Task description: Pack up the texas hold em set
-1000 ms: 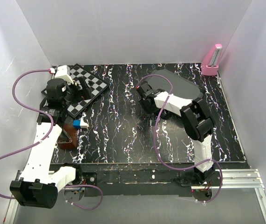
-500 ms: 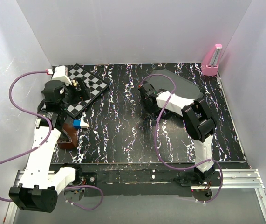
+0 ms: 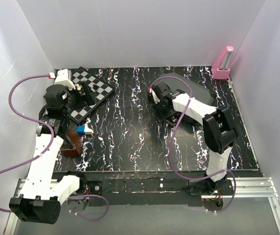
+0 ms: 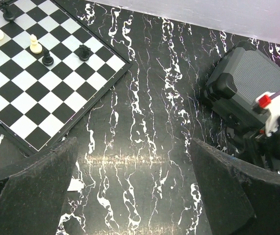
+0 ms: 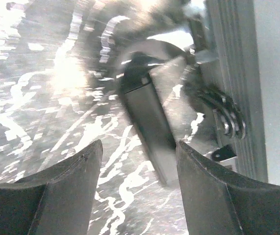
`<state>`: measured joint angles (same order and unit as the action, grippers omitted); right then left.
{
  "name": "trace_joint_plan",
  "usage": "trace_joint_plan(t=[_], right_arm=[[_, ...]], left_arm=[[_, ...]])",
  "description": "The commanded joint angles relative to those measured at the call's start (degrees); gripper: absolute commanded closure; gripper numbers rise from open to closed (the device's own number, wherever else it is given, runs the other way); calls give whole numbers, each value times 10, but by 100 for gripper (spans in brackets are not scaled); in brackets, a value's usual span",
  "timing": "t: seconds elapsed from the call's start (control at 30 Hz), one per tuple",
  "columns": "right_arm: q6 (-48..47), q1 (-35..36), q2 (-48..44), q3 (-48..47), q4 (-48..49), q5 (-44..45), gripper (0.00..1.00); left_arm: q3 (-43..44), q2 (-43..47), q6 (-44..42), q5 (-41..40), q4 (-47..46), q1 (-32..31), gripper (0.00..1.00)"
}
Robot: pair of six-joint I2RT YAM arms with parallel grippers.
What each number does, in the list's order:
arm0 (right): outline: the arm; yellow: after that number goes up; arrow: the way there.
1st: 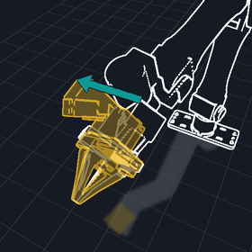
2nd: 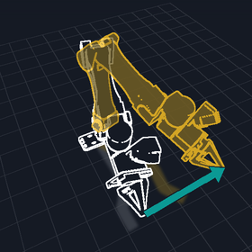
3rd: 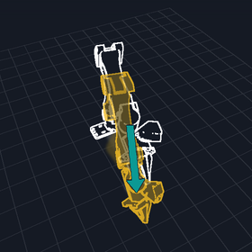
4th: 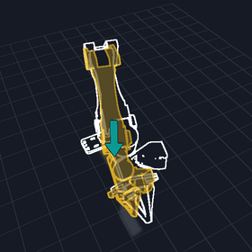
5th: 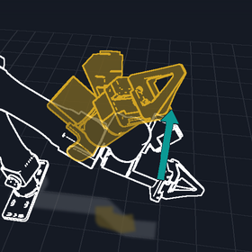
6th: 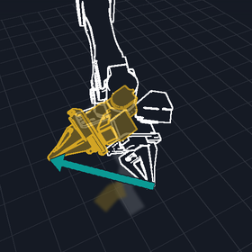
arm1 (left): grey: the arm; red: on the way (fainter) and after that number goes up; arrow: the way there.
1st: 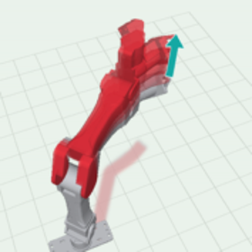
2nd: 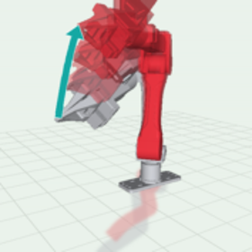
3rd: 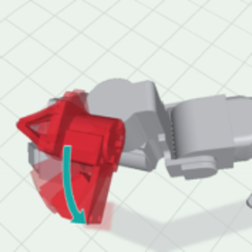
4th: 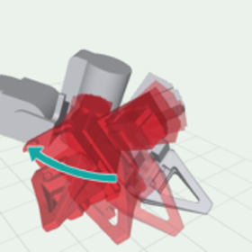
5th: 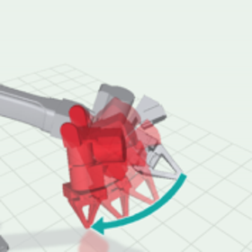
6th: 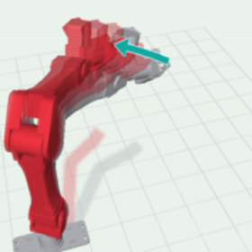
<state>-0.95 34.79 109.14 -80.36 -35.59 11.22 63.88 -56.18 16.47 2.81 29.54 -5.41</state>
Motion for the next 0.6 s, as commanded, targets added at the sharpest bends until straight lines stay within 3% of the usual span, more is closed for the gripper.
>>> trace_joint_plan(t=[0.0, 0.3, 0.57], right_arm=[[-35, 12, -69, -52, -31, -159, 32], [19, -30, -145, -90, -41, -215, 31], [135, -191, -233, -6, 75, -319, 32]], left_arm=[[20, 7, 4, 17, 2, 3, 2], [11, 17, 22, 21, 9, 12, 2], [-2, 24, 52, 36, 8, 32, 2]])
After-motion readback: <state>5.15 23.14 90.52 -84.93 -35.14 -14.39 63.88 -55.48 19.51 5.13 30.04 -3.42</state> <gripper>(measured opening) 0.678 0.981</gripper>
